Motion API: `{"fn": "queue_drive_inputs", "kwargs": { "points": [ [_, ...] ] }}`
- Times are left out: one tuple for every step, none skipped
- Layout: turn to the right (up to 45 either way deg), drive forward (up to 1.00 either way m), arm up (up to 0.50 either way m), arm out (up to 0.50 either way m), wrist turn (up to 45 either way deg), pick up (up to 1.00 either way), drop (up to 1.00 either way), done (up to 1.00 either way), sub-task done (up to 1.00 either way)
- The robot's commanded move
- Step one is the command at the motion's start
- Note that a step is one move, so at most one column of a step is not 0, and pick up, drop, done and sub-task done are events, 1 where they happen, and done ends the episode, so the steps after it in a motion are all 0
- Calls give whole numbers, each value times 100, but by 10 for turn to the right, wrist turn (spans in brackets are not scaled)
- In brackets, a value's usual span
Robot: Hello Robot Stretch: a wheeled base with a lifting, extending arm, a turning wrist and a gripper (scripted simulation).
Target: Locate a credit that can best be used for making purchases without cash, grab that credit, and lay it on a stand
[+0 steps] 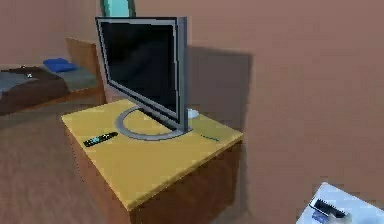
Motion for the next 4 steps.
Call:
{"fn": "queue_drive_inputs", "kwargs": {
  "points": [
    [-420,0,0,0,0,0,0,0,0],
    [-60,0,0,0,0,0,0,0,0],
    [450,0,0,0,0,0,0,0,0],
    [450,0,0,0,0,0,0,0,0]
  ]
}}
